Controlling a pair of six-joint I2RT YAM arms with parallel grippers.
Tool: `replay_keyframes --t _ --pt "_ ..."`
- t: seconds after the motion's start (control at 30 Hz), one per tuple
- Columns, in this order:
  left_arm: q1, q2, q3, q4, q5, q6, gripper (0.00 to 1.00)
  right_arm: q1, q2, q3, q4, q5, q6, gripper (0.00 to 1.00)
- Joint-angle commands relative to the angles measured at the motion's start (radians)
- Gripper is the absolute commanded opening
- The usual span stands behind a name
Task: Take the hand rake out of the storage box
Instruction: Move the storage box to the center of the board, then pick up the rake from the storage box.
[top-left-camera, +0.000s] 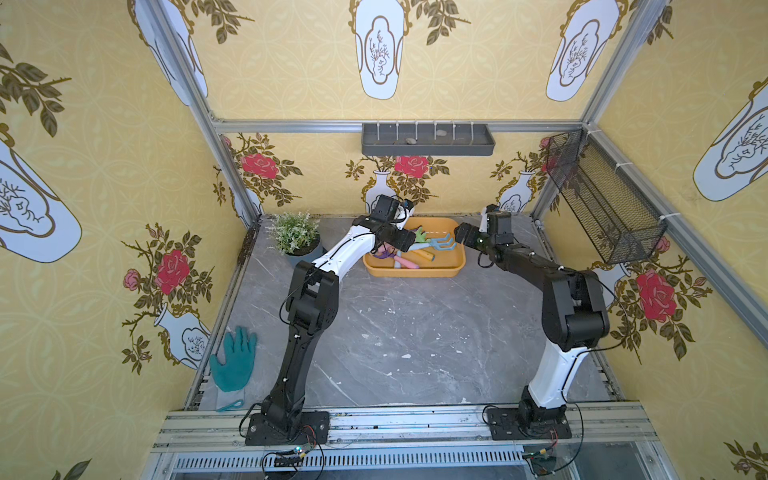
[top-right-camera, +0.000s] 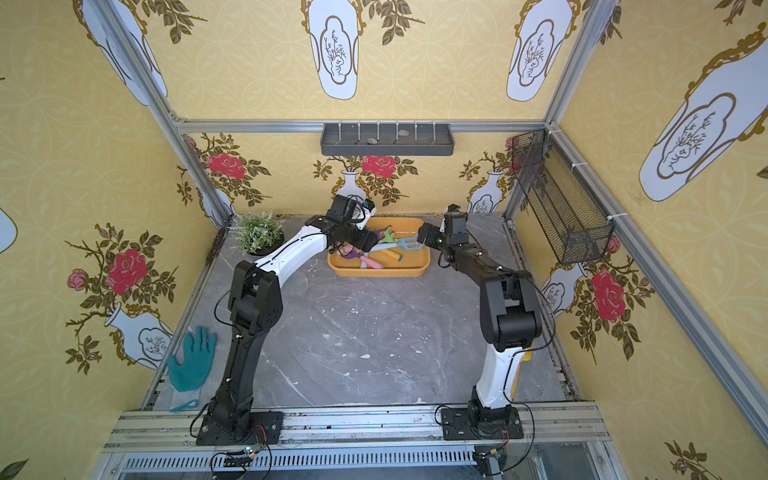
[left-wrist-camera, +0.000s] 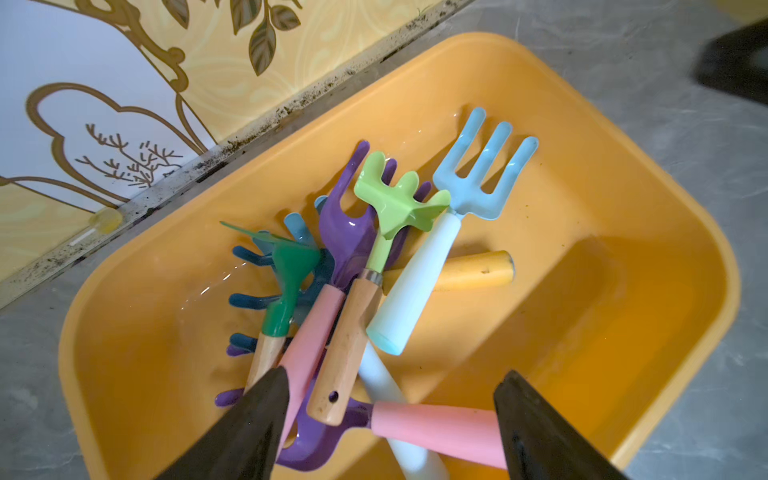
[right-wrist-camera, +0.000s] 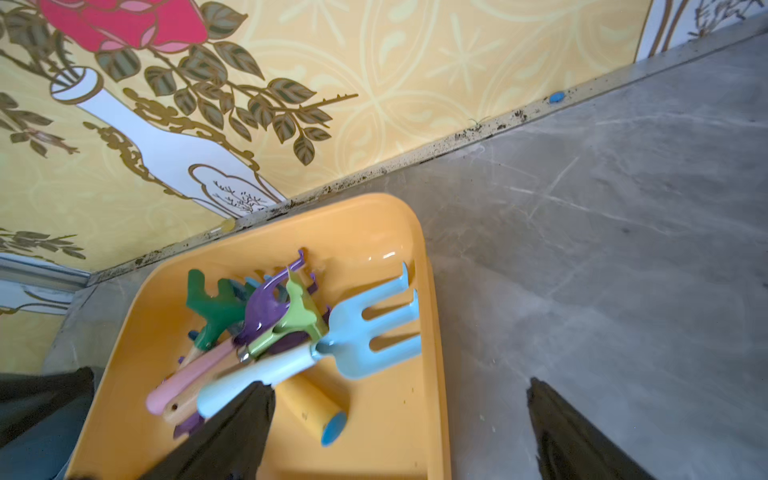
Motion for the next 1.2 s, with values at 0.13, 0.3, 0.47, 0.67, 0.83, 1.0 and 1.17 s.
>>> replay_keyframes --t 0.13,0.3,0.47,0.67,0.83,1.0,1.17 --pt "-0.026 0.307 0.439 -0.186 -0.017 0.097 0.81 -0.001 -0.155 -0.208 0.053 0.008 -0.004 0.98" --pt "-0.039 0.271 0.302 -0.093 0.009 0.114 0.81 -0.008 -0.148 -0.241 0.064 -0.013 0.006 0.98" --pt "-0.046 0.278 0.297 -0.098 -0.012 0.121 0.73 -0.009 -0.113 -0.228 0.069 -0.035 0.005 0.97" --pt "-0.094 0.358 0.402 -0.169 -0.142 0.211 0.69 -0.015 -0.101 -0.253 0.098 -0.037 0.006 0.97" --pt "-0.114 0.357 0.382 -0.191 -0.179 0.276 0.54 -0.017 -0.093 -0.25 0.1 -0.046 0.006 0.97" --pt "-0.113 0.324 0.337 -0.179 -0.214 0.294 0.39 -0.02 -0.107 -0.263 0.104 -0.05 0.009 0.97" --pt "-0.116 0.222 0.212 -0.103 -0.174 0.283 0.28 -0.022 -0.126 -0.276 0.106 -0.051 0.016 0.97"
